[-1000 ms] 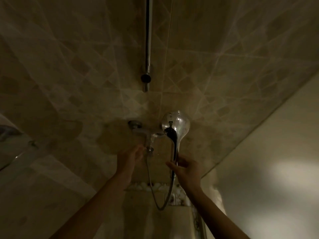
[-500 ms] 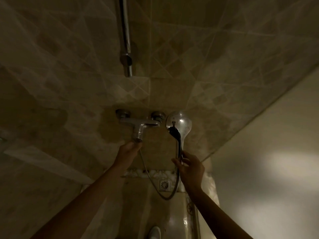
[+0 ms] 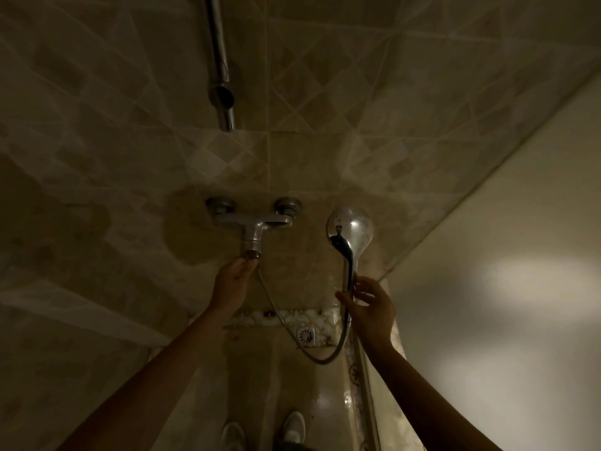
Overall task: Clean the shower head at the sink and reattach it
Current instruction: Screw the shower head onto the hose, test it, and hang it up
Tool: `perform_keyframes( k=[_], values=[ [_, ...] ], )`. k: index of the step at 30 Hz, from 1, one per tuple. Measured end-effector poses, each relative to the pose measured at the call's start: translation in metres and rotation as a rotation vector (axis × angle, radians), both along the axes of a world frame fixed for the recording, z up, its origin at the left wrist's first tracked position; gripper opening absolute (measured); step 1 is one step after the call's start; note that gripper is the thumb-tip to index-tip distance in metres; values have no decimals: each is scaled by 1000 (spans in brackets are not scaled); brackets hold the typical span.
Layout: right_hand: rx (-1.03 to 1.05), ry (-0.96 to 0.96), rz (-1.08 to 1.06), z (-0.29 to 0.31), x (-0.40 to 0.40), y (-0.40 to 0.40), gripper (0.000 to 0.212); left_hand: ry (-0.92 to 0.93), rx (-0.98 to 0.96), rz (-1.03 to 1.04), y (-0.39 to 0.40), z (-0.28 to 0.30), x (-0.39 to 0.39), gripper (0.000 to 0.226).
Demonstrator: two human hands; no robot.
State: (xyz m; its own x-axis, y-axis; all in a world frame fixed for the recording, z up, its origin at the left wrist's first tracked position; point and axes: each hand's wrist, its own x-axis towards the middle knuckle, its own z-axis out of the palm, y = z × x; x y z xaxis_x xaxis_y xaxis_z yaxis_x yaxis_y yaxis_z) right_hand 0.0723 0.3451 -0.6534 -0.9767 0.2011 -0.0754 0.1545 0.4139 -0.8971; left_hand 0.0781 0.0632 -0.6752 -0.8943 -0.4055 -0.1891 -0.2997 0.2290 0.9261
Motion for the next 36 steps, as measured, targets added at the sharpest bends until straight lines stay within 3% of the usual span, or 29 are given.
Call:
perform_keyframes(
  k=[15,21,36],
  values=[
    [-143,17,-236,-11,18,10,40,23,-163,-104,-5,11,2,33],
    [-135,21,-335,-2,10,34,41,-36,-226,-119,-6,0,-6,18],
    [-123,45,-355,9,-1,77,39,-18,-235,-68,-5,-8,-3,19]
  ],
)
